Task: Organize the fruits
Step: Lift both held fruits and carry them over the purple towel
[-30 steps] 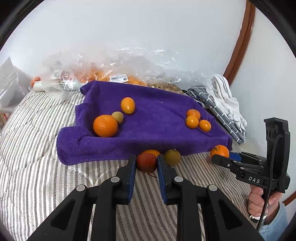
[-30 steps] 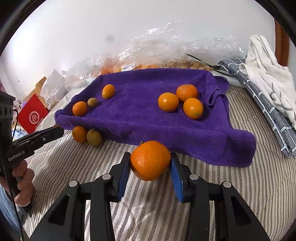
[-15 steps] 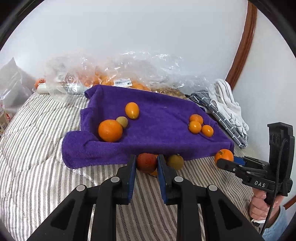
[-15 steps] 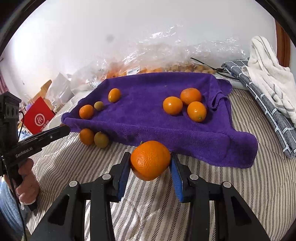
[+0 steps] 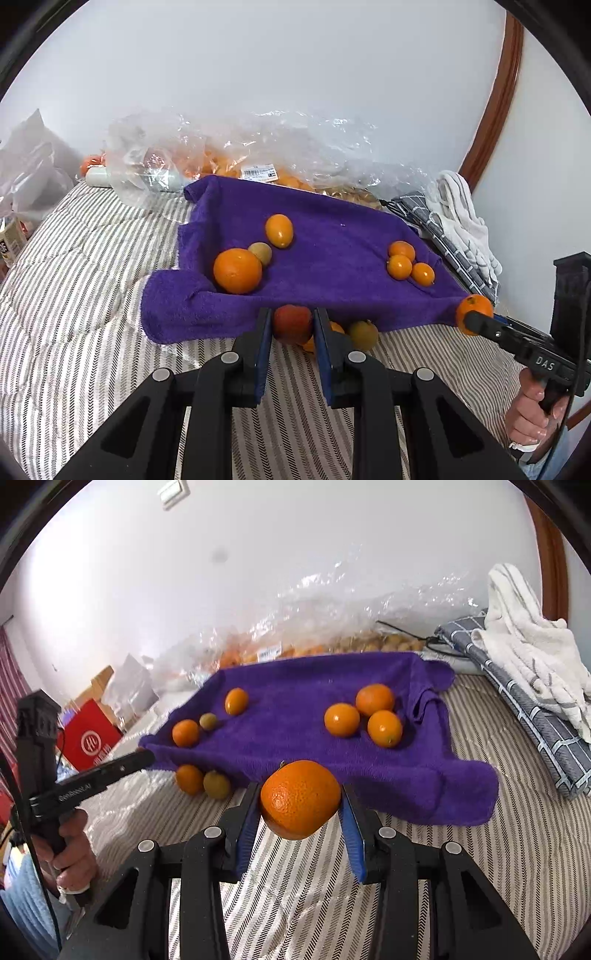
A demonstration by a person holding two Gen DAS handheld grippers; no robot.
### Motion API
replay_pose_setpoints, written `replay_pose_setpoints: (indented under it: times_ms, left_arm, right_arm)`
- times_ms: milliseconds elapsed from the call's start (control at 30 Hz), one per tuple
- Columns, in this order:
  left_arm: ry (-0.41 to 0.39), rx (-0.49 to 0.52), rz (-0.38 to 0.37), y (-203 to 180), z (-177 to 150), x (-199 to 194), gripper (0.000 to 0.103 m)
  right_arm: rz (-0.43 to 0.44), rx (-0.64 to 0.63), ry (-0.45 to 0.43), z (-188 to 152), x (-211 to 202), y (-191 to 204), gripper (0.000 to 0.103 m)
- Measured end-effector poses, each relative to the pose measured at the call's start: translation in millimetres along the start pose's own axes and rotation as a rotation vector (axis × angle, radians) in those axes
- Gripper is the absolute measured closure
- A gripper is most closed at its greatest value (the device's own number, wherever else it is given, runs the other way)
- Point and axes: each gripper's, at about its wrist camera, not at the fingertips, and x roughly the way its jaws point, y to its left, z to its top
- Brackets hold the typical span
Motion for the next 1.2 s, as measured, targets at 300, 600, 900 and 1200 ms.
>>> replay_pose_setpoints:
  times_ms: [300, 600, 900, 1200]
  left_arm:
    - [-0.033, -0.033, 0.027, 10.8, 4.7, -5.0, 0.081]
    - [-0.052, -0.081, 0.015, 21.0, 9.1, -11.4, 0.081]
    - [-0.066, -0.105, 0.017, 26.8, 10.9, -14.7, 0.081]
    - [-0.055, -0.102, 0.051, 28.9, 10.2, -9.2, 0.081]
  right_arm:
    - [-0.009, 0.016, -0.023, 3.8, -4.1, -4.2, 0.061]
    - [-0.026, 0.035, -0.025, 14.7, -6.2, -1.2, 0.061]
    - [-0.065, -0.026, -0.060, 52.2, -7.8, 13.0, 0.061]
    - [-0.030, -0.011, -0.071, 73.7, 13.7, 10.2, 0.061]
